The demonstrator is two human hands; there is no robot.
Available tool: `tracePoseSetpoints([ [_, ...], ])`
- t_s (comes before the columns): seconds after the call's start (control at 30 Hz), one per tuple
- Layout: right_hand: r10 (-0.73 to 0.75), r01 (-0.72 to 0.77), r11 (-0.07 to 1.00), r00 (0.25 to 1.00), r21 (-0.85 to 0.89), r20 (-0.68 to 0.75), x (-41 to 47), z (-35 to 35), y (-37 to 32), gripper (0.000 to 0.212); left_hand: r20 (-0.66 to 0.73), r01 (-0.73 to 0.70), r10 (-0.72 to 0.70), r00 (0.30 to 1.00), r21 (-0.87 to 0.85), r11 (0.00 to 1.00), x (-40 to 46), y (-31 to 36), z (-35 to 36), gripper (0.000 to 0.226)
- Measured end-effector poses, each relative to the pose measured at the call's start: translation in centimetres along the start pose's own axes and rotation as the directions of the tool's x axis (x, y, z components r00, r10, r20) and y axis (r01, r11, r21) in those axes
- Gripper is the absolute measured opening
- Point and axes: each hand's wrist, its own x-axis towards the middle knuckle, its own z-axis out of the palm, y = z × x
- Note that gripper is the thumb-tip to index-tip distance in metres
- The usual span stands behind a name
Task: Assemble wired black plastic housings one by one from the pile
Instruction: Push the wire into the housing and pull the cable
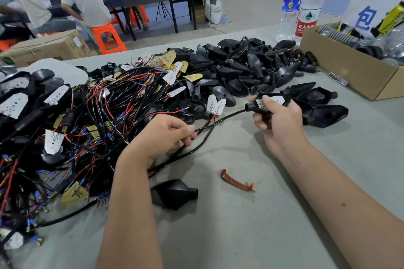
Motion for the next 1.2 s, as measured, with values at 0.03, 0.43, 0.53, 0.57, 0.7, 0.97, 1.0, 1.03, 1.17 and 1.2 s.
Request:
tracePoseSetpoints([
  [0.03, 0.001, -0.001, 1.0, 1.0, 0.009, -0.005, 0.1, -0.1, -0.1, 0.007, -0.013, 0.014, -0.014, 1.0, 0.017, 1.0, -0.1, -0.1, -0.5, 0.029],
  [0.43, -0.005, 0.005, 1.0, 1.0, -0.006, -0.031, 0.6, -0.5, -0.1, 0.003, -0.175, -0.111, 0.107, 0.979, -0.012, 0.994, -0.3, 0.1, -0.9, 0.031],
  [0.53, -0.007, 0.007, 1.0, 1.0, -0.007, -0.028, 0.6, -0.5, -0.2, 0.007, -0.23, -0.209, 0.192, 0.954, -0.053, 0.976, -0.1, -0.1, -0.7, 0.025],
  [0.57, -0.007, 0.007, 1.0, 1.0, -0.008, -0.028, 0.6, -0.4, -0.2, 0.008, -0.244, -0.243, 0.22, 0.944, -0.067, 0.968, -0.1, 0.0, -0.5, 0.022],
  [0.7, 0.008, -0.007, 1.0, 1.0, 0.001, -0.026, 0.5, -0.3, -0.3, 0.007, -0.344, -0.36, 0.315, 0.885, -0.075, 0.93, 0.2, 0.4, 0.5, 0.016],
  [0.97, 0.048, -0.044, 0.997, 0.996, 0.056, -0.08, 0.6, -0.6, -0.6, 0.005, -0.419, -0.462, 0.378, 0.826, -0.115, 0.88, 0.9, 1.2, 2.2, 0.013],
  [1.0, 0.045, -0.04, 0.997, 0.995, 0.059, -0.088, 0.7, -0.7, -0.6, 0.006, -0.397, -0.438, 0.37, 0.84, -0.092, 0.894, 1.0, 1.1, 2.2, 0.009],
  [1.03, 0.043, -0.037, 0.997, 0.995, 0.061, -0.095, 0.8, -0.8, -0.7, 0.008, -0.369, -0.401, 0.349, 0.862, -0.074, 0.913, 0.9, 1.0, 2.1, 0.002],
  [1.17, 0.05, -0.043, 0.997, 0.993, 0.065, -0.109, 0.9, -0.9, -0.9, 0.01, -0.29, -0.267, 0.238, 0.927, -0.065, 0.962, 0.9, 0.0, 1.0, 0.024],
  [1.2, 0.052, -0.045, 0.997, 0.993, 0.062, -0.109, 0.9, -0.9, -0.9, 0.01, -0.282, -0.274, 0.25, 0.926, -0.05, 0.96, 0.9, 0.0, 0.8, 0.024],
])
